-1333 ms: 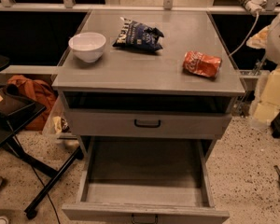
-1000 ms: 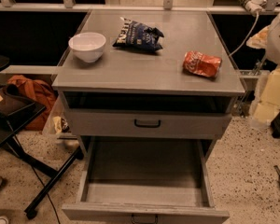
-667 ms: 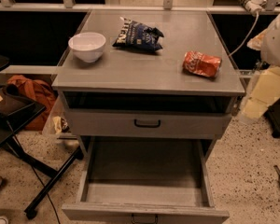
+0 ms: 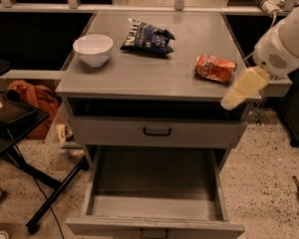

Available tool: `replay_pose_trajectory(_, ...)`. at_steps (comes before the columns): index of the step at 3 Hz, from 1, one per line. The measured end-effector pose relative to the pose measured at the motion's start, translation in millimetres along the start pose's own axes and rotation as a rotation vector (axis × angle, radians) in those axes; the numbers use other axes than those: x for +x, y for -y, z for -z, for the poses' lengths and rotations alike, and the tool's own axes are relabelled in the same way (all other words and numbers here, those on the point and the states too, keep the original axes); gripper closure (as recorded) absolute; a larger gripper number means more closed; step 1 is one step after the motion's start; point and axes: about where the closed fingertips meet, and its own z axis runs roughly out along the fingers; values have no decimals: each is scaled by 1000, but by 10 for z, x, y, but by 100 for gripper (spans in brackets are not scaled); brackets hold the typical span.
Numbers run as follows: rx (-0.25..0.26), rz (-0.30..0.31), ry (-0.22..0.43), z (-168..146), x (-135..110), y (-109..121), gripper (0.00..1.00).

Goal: Place coke can into middle drawer

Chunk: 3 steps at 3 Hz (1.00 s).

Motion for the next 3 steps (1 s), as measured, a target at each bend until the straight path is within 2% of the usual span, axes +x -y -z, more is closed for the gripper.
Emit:
replay_pose_trajectory(1,59,-82,65,-315,-68,445,0)
replay_pose_trajectory(2,88,-145,101,-578,-96,843,0)
replay_pose_trajectory(3,64,-191,132,-872,-167,1075,0)
